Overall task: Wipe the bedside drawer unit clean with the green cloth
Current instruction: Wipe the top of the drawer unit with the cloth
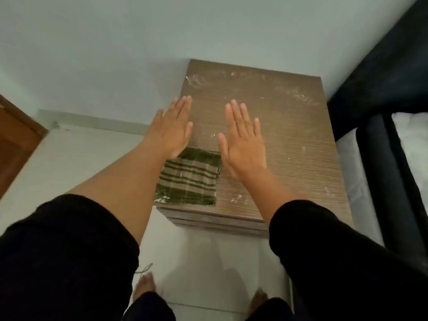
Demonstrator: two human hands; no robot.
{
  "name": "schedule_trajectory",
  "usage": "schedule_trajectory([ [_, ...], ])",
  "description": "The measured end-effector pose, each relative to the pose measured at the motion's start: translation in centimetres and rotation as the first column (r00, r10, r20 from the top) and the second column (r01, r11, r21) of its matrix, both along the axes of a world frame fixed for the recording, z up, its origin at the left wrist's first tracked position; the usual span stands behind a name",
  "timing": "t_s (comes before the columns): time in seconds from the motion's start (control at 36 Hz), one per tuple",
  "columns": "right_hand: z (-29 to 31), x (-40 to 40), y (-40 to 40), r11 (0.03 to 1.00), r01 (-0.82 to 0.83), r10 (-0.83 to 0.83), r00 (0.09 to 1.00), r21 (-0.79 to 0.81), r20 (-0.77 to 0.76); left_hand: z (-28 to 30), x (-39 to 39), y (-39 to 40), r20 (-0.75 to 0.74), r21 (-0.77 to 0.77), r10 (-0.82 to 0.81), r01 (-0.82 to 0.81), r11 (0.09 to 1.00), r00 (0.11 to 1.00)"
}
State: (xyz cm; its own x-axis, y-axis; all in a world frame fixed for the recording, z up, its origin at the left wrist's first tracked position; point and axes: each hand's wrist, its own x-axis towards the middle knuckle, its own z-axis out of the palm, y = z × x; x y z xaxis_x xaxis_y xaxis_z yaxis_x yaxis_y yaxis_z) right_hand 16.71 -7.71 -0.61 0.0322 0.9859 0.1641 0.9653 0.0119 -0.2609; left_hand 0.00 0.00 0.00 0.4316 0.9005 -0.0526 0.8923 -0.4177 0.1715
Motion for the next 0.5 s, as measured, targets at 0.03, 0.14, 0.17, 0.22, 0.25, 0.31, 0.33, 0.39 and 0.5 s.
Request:
schedule_trajectory([
  [0.03, -0.4, -0.4, -0.3, 0.997, -0.065, 0.066, 0.998, -0.040, 0.019, -0.3, 0.0, 0.0, -0.014, -0.046, 0.005, -0.006, 0.999, 1.000],
  [0.14, -2.4, -1.7, -1.4, 0.926, -0.316, 0.330, 0.943, -0.209, 0.038, -1.7, -0.5, -0.1, -0.052, -0.211, 0.027, -0.037, 0.977, 0.998],
  [0.17, -2.7, -1.9, -1.6, 0.905, -0.357, 0.376, 0.926, -0.233, 0.040, -1.9, -0.5, -0.2, -0.050, -0.244, 0.027, -0.038, 0.969, 0.998],
  [0.22, -3.4, -2.2, -1.6, 0.873, -0.413, 0.434, 0.900, -0.259, 0.030, -2.2, -0.6, -0.1, -0.047, -0.294, 0.030, -0.042, 0.955, 0.998],
  [0.25, -3.6, -2.4, -1.7, 0.860, -0.432, 0.455, 0.890, -0.272, 0.021, -2.4, -0.7, 0.0, -0.046, -0.311, 0.032, -0.045, 0.949, 0.998],
  [0.31, -4.1, -2.8, -1.8, 0.840, -0.452, 0.477, 0.879, -0.301, 0.010, -2.7, -0.8, -0.1, -0.037, -0.336, 0.034, -0.044, 0.941, 0.999],
  [0.33, -4.3, -2.9, -1.9, 0.835, -0.456, 0.482, 0.876, -0.309, 0.009, -2.9, -0.8, -0.1, -0.023, -0.344, 0.036, -0.042, 0.938, 0.999],
  [0.39, -5.0, -3.0, -1.8, 0.844, -0.458, 0.474, 0.881, -0.278, -0.012, -3.1, -0.9, 0.0, 0.009, -0.343, 0.046, -0.040, 0.938, 0.999],
  [0.5, -6.2, -3.5, -1.4, 0.898, -0.439, 0.434, 0.894, -0.028, -0.108, -3.3, -1.0, 0.2, 0.083, -0.343, 0.077, -0.045, 0.938, 0.994],
])
